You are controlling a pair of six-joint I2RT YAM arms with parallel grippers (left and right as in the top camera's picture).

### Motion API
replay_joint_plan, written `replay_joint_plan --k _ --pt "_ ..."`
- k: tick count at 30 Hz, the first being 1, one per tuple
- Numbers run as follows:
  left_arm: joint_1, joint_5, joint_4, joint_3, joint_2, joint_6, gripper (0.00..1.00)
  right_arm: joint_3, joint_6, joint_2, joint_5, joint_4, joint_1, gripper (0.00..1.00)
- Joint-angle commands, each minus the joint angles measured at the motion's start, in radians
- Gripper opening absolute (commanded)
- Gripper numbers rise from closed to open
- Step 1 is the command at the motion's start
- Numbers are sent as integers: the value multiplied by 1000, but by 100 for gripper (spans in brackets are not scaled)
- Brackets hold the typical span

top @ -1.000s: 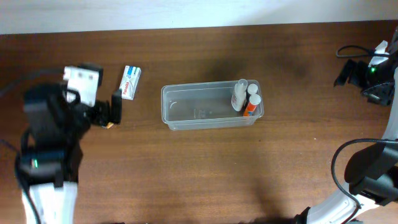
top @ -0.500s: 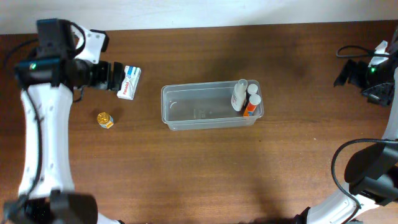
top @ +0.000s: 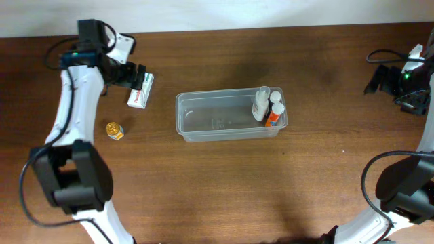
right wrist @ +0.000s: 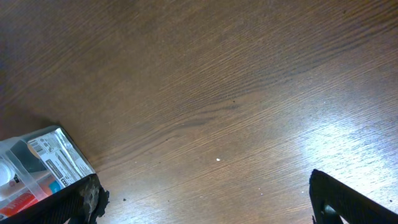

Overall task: Pack container
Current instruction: 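Move the left gripper over the white Panadol box, then lower the left gripper and grasp the Panadol box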

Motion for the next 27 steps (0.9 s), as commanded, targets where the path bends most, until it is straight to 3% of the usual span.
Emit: replay_joint_plan --k 1,27 --pt "-20 -27 43 18 90 56 99 2 7 -15 -5 1 -1 98" --pt "-21 -27 80 18 251 55 99 2 7 -15 -5 0 -1 98"
